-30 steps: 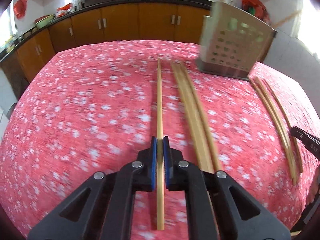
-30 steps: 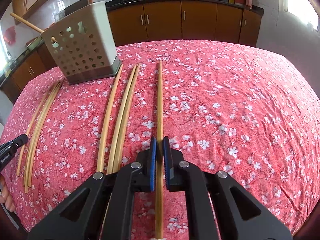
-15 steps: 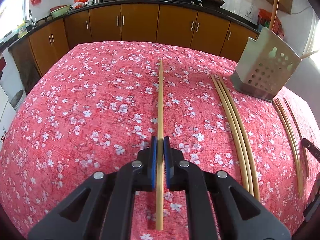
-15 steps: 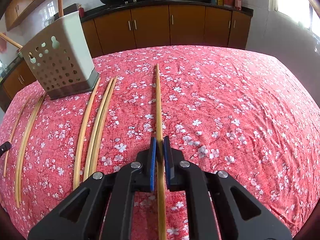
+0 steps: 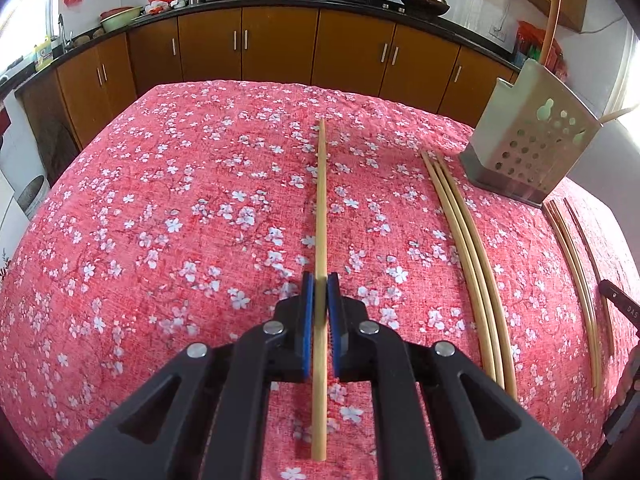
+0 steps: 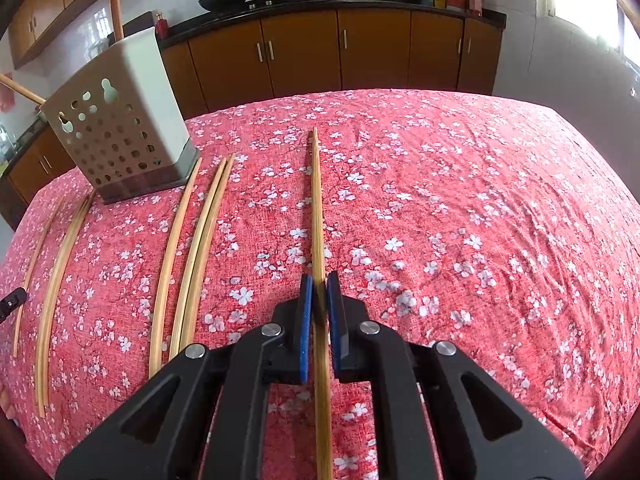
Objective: Organize utensils
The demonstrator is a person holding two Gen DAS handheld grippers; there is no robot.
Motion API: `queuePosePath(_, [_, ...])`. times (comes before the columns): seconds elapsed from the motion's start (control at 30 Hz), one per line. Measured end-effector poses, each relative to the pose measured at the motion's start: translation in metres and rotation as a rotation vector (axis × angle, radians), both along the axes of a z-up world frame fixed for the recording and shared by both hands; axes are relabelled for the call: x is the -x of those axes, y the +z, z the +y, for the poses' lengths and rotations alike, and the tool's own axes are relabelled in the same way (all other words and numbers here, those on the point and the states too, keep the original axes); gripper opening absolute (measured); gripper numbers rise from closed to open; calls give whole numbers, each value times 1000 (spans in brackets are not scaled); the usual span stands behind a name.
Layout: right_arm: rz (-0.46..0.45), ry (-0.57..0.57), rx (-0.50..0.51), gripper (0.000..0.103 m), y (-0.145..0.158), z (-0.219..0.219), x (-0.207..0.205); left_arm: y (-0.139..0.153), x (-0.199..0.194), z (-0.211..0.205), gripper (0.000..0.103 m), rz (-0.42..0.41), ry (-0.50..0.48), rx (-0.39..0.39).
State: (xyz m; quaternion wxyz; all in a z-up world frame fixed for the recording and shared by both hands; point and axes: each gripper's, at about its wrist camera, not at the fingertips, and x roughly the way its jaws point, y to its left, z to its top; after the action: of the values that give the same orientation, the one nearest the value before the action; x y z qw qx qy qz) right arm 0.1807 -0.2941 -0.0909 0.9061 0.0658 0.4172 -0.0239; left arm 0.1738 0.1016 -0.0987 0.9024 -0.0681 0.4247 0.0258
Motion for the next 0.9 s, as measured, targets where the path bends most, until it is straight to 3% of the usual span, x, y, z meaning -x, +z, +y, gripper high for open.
queuePosePath(0.9, [2,1,-8,9,0,1,-1,2,0,0,10,1,1,11])
